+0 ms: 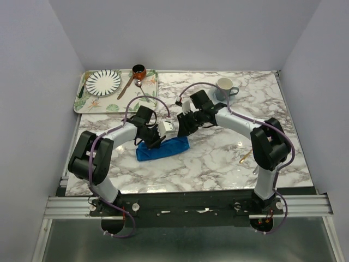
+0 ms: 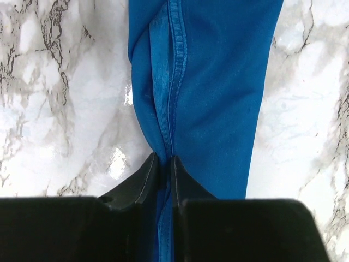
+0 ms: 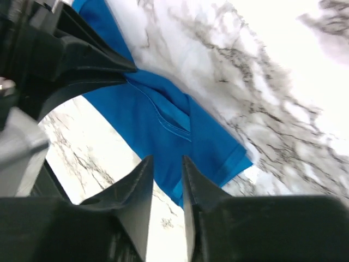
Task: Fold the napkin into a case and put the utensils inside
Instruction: Pick up the smaller rectangle-folded napkin from the center of the board.
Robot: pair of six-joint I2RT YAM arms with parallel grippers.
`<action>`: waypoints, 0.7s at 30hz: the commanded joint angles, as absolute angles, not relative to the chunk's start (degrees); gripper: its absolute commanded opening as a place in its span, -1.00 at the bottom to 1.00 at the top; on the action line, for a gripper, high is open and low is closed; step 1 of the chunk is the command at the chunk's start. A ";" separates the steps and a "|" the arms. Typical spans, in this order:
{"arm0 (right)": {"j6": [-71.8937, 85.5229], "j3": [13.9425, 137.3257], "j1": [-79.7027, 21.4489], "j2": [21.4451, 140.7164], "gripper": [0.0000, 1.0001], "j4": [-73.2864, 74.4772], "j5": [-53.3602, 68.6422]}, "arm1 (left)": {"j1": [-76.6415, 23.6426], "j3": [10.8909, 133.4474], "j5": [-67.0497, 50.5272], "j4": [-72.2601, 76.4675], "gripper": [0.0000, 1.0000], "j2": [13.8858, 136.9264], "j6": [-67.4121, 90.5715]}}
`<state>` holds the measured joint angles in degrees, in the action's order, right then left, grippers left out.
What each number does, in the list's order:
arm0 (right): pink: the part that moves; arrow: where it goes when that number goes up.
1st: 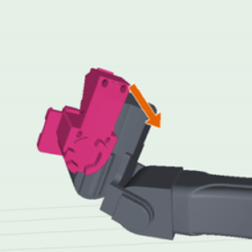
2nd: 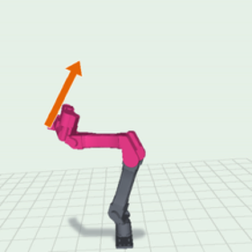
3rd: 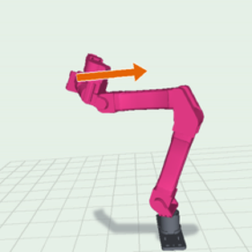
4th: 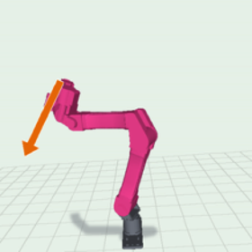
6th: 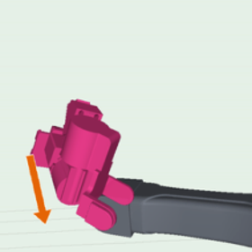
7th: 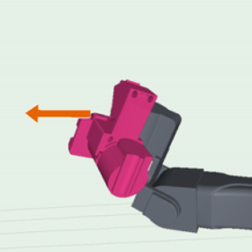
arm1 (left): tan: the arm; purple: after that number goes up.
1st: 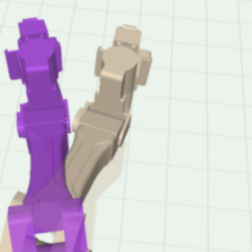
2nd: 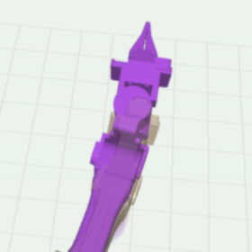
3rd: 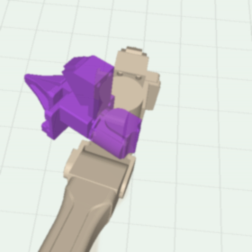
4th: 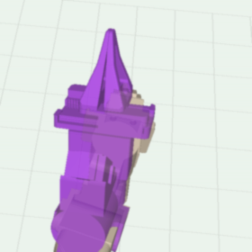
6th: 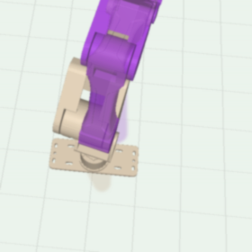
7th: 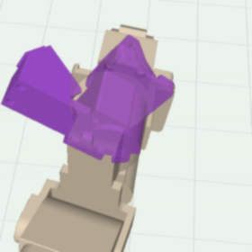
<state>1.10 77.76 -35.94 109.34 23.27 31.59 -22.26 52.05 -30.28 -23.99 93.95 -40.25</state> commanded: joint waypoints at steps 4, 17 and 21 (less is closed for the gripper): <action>-6.32 77.70 -35.33 107.84 0.13 28.03 25.50 | -22.41 53.52 -30.15 -26.02 -0.74 96.06 -40.43; -11.77 82.88 -37.44 113.02 0.32 29.27 25.14 | -22.41 56.69 -31.81 -29.08 -1.00 98.87 -39.81; -12.22 85.60 -37.62 115.92 0.39 29.36 26.01 | -22.50 56.51 -32.78 -29.18 -1.00 98.79 -40.86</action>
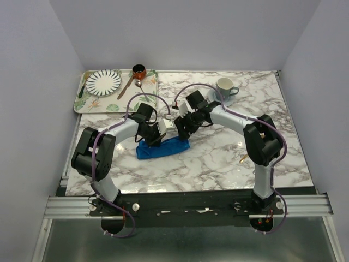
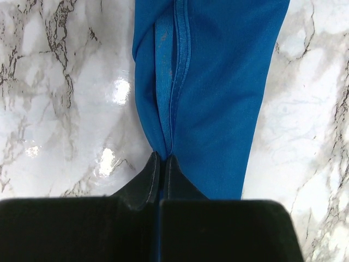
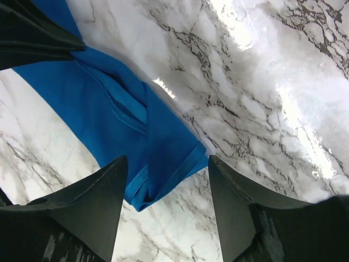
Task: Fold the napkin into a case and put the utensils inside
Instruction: Pick up the smaller rectangle-folded napkin from the center of the board.
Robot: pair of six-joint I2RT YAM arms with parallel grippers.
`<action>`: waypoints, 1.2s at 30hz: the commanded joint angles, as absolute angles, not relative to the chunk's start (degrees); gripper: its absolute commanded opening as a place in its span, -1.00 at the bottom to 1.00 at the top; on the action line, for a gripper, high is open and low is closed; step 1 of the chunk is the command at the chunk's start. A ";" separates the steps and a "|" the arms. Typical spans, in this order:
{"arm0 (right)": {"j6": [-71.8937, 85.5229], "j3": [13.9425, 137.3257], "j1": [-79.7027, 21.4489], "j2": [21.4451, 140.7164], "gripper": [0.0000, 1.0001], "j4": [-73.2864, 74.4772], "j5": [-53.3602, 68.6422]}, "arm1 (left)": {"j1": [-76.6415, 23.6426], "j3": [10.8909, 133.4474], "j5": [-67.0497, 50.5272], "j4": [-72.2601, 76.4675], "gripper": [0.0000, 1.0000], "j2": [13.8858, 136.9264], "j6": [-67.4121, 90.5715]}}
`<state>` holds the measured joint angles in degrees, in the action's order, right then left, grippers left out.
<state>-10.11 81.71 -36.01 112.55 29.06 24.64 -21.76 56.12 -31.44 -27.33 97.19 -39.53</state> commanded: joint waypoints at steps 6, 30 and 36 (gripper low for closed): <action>-13.36 86.49 -36.74 116.54 0.36 29.18 34.96 | -22.41 55.28 -33.57 -28.04 -1.00 97.56 -42.10; -19.69 96.06 -32.52 125.07 0.43 35.24 51.15 | -21.62 51.15 -38.67 -23.82 -1.00 92.73 -52.12; -21.27 96.41 -34.01 127.61 0.43 37.70 52.91 | -21.53 50.45 -39.11 -22.76 -1.00 91.50 -53.26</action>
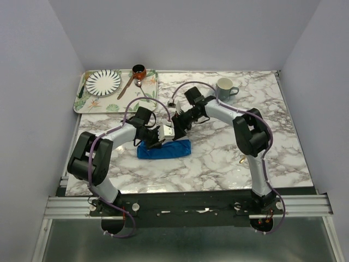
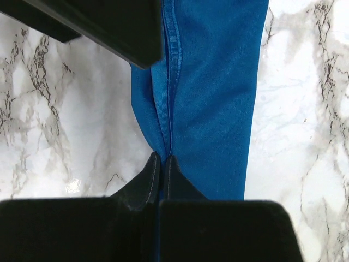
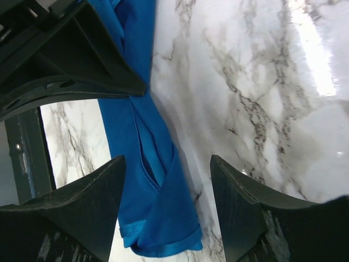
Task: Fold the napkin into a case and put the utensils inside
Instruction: Pick up the smaller rectangle-folded napkin from the center of the board.
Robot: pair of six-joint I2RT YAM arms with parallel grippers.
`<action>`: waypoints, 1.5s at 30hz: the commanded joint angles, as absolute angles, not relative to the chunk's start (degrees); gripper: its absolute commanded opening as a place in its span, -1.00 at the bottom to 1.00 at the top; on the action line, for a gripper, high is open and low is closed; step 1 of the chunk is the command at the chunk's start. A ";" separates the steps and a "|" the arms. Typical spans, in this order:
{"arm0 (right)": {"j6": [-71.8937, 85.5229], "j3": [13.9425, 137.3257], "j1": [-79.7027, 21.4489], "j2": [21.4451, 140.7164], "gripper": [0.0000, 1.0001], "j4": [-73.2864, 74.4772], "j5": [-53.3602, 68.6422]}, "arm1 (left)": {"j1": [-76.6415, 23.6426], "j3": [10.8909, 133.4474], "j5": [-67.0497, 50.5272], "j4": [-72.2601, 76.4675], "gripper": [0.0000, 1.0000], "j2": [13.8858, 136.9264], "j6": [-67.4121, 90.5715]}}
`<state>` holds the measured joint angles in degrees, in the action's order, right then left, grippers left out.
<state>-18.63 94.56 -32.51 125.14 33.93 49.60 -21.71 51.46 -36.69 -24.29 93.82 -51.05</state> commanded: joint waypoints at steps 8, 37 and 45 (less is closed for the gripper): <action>-21.10 97.29 -34.80 129.28 0.42 38.23 53.17 | -21.71 50.36 -39.90 -22.24 -1.00 90.44 -53.96; -25.31 96.77 -36.30 130.43 -0.41 41.66 47.81 | -21.53 52.91 -39.90 -23.64 -1.00 92.28 -52.65; -24.79 95.28 -36.04 127.80 -0.99 40.78 48.87 | -21.09 53.17 -39.55 -23.55 -0.74 91.67 -51.34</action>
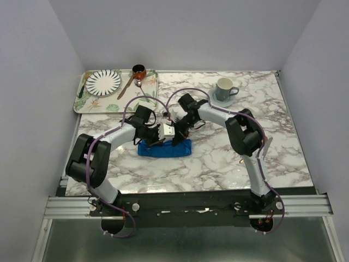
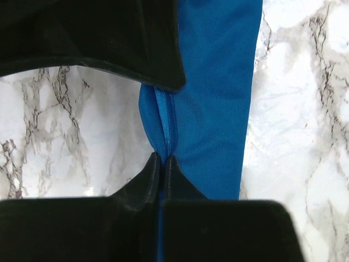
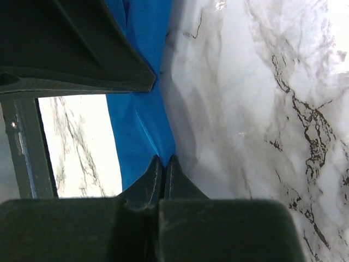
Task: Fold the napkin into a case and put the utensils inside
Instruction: Pick up the smaller rectangle-folded napkin from the center of the board, then turn over the smaller rectangle-folded napkin at the center of the board.
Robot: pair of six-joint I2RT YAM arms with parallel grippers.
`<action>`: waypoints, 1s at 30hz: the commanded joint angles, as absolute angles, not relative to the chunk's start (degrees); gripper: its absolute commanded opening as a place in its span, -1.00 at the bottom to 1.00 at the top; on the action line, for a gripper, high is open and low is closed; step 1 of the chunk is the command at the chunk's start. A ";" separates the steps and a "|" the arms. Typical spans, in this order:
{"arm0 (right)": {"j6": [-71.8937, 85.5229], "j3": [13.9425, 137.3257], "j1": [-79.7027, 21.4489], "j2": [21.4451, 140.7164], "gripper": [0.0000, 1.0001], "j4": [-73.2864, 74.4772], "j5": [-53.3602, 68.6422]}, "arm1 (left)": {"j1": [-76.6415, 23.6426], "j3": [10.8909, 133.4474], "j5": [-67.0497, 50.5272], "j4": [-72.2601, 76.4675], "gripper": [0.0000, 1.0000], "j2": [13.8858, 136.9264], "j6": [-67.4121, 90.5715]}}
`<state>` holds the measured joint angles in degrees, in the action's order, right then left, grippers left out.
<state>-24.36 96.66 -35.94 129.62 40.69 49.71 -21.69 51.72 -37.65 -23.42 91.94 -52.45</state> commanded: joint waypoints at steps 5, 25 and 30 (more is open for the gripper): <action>-24.08 93.43 -35.60 124.20 -0.99 38.33 45.98 | -18.82 56.94 -39.29 -25.39 -0.03 87.99 -45.80; -35.94 78.08 -37.52 106.62 -0.99 15.85 20.93 | -5.80 59.42 -20.75 -16.08 0.97 74.18 -11.17; -44.27 67.34 -42.27 102.40 -0.99 4.24 12.84 | -5.10 58.01 -18.28 -18.45 0.97 73.30 -8.53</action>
